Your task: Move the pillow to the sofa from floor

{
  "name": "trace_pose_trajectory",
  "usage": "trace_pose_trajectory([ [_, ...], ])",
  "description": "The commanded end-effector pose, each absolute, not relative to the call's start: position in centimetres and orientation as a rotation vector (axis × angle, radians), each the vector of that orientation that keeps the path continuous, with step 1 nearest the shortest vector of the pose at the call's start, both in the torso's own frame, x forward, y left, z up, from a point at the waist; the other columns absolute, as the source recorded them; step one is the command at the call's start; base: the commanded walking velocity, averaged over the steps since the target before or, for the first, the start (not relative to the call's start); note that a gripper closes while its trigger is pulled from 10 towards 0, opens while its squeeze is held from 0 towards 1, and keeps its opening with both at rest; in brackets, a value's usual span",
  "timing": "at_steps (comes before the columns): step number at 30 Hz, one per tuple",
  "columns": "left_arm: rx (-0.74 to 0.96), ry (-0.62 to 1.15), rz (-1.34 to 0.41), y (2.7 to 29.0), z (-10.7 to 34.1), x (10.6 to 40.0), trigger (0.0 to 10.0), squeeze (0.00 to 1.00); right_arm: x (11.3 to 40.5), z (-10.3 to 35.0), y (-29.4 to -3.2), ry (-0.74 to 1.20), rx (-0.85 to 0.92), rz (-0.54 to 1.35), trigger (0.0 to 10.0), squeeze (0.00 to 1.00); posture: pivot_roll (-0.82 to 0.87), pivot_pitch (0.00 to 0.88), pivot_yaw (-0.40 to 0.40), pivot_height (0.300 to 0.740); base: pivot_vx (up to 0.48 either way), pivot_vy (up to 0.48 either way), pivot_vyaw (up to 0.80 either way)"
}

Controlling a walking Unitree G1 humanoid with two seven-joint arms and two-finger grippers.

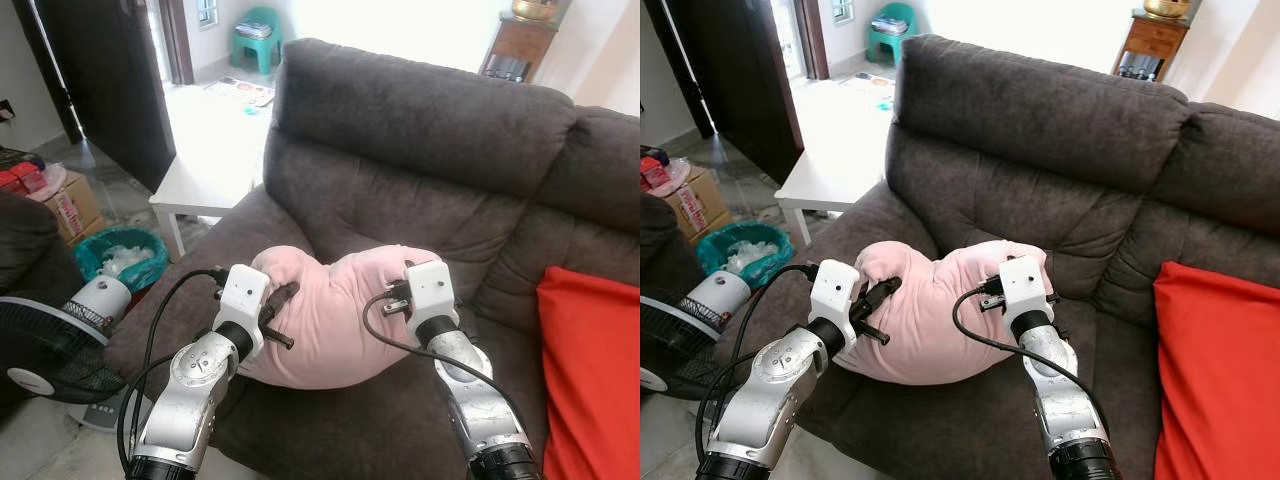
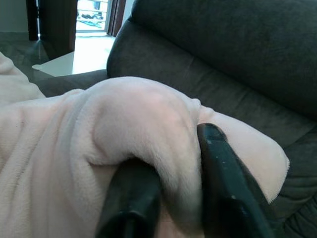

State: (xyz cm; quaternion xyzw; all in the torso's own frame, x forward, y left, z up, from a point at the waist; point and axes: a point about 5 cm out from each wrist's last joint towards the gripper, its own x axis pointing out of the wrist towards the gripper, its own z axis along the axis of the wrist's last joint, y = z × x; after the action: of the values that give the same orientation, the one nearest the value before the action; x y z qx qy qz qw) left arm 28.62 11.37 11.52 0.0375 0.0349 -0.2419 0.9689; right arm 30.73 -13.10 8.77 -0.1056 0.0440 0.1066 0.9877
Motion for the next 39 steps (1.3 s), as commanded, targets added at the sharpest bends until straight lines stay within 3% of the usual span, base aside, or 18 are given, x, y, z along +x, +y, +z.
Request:
trace_pose_trajectory([
  [1,0.073,0.029,-0.679,7.4,12.1,27.8,10.0,0.00,31.0,10.3,-9.4,0.016,-0.227,0.387,10.0,1.00,0.15,0.000,-0.121,0.740,0.000,0.000,0.00],
  [18,0.104,0.048,-0.637,7.9,11.4,28.1,10.0,0.00,30.8,10.1,-9.6,0.024,-0.269,0.411,10.0,1.00,0.14,0.000,-0.125,0.740,0.000,0.000,0.00],
  [25,0.126,0.051,-0.596,8.4,11.3,28.3,10.0,0.00,30.8,9.9,-10.8,0.052,-0.390,0.463,10.0,1.00,0.14,0.000,-0.125,0.740,0.000,0.000,0.00],
  [26,0.126,0.053,-0.588,8.5,11.1,28.3,10.0,0.00,30.8,9.9,-11.2,0.057,-0.439,0.469,10.0,0.00,0.14,0.000,-0.124,0.740,0.000,0.000,0.00],
  [39,0.152,0.060,-0.507,9.6,10.7,28.9,10.0,0.00,31.3,10.0,-15.7,0.090,-0.526,0.352,10.0,0.00,0.14,0.000,-0.125,0.740,0.000,0.000,0.00],
])
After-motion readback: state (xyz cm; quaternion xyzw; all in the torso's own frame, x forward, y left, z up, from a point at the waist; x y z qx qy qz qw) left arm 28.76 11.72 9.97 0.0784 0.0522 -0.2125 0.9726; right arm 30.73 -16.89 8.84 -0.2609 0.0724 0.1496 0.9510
